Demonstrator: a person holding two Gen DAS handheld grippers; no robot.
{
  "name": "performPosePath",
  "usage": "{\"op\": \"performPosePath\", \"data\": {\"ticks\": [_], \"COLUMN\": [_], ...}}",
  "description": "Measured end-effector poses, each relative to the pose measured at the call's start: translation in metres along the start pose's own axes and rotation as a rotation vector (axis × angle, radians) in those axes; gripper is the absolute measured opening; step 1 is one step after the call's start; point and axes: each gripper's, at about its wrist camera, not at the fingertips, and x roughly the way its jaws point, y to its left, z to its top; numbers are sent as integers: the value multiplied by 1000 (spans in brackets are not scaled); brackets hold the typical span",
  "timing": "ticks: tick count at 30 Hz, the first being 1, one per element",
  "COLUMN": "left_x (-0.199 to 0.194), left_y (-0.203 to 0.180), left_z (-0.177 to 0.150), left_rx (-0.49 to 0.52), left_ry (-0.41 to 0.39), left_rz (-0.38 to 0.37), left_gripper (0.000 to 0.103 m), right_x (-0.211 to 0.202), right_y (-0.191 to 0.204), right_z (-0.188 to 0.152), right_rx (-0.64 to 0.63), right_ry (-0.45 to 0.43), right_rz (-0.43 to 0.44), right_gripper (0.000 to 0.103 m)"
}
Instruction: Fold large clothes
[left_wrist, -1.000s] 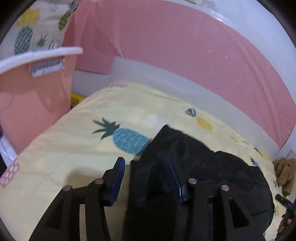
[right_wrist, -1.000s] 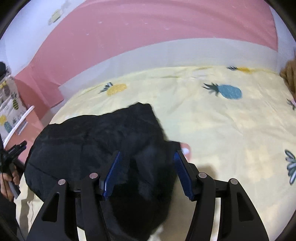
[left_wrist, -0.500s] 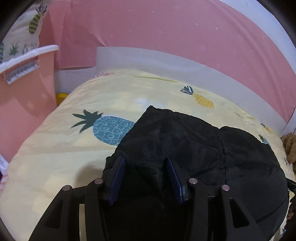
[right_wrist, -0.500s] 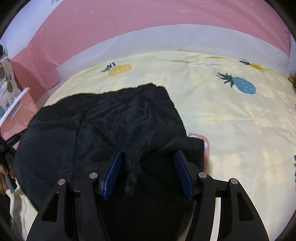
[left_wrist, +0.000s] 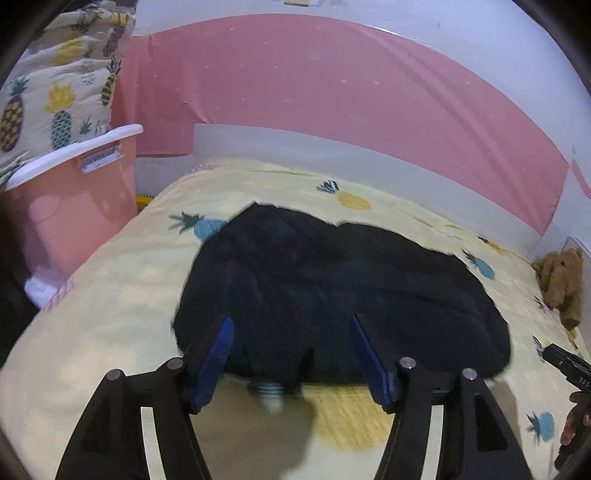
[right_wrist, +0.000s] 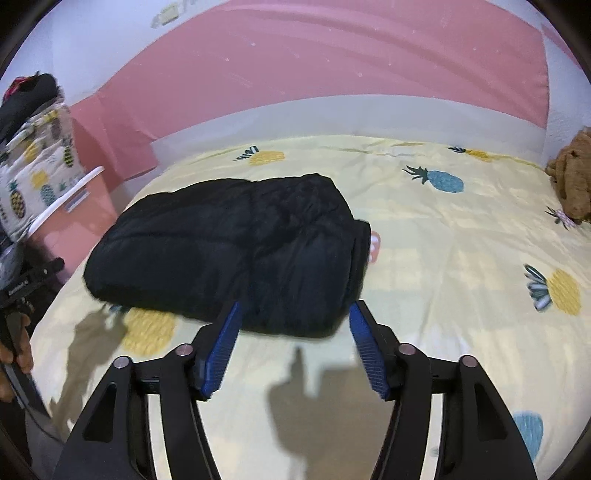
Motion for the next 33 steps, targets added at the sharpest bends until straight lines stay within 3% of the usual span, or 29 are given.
{"op": "performPosePath", "data": {"ticks": [9,15,33], "left_x": [-73,-94,-100], "left_y": [-48,-57,-69], "left_z": [-80,-110,-119], "left_rx": [45,30,43], "left_ry": [50,76,94], "left_rz": [25,23,15], "left_gripper": [65,66,66], "right_x": [-50,-61,-66], "right_y": [24,44,64], "right_z": [-66,-92,-99], "right_rx": [-41,-102,-146], "right_ry": [17,35,23], "right_rz": [4,-6,-27], "right_gripper": [67,67,67]}}
